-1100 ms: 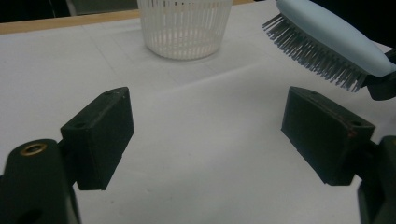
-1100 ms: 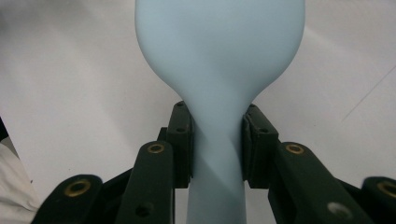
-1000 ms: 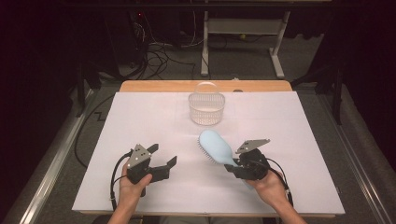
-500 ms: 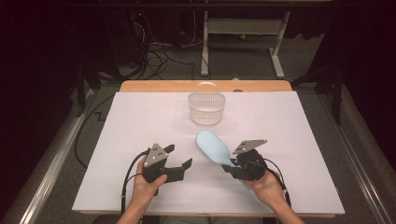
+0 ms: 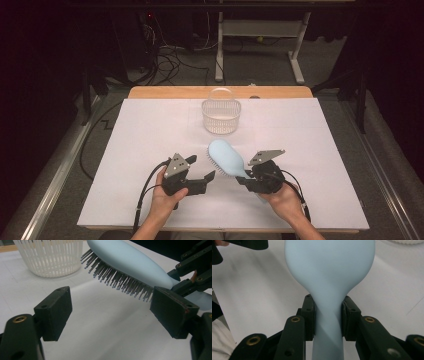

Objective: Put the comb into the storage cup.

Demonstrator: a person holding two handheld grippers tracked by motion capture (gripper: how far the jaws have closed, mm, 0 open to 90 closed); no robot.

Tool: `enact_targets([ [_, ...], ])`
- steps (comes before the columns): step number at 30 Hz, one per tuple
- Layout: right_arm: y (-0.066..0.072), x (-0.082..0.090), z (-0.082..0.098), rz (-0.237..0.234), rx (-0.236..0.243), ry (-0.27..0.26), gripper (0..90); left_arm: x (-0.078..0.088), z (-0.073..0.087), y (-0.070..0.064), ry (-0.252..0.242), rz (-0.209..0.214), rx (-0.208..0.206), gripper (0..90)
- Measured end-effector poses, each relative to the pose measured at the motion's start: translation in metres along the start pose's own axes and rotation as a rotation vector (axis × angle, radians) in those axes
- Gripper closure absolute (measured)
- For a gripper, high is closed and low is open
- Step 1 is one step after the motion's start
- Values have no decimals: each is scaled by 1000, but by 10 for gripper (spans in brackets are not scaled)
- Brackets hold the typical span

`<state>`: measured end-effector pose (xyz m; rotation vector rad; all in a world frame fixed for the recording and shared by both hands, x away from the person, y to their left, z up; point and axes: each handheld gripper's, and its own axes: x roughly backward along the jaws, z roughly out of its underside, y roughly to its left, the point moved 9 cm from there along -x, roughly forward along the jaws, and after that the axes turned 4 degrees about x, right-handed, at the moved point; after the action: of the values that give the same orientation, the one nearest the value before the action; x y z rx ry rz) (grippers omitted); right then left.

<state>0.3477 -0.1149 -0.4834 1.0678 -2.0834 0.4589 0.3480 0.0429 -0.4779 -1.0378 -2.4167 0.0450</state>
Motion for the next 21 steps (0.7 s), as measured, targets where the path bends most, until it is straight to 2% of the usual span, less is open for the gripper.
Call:
enact_targets([
  [6,2,-1,-2,-2,6,-5,699,-6,2,-5,7,9,-6,184],
  [12,4,-2,-2,-7,17,-12,699,-13,7,-10,36,17,-12,180],
  [21,5,-1,-3,-10,17,-24,698,-15,7,-13,36,35,-6,171],
])
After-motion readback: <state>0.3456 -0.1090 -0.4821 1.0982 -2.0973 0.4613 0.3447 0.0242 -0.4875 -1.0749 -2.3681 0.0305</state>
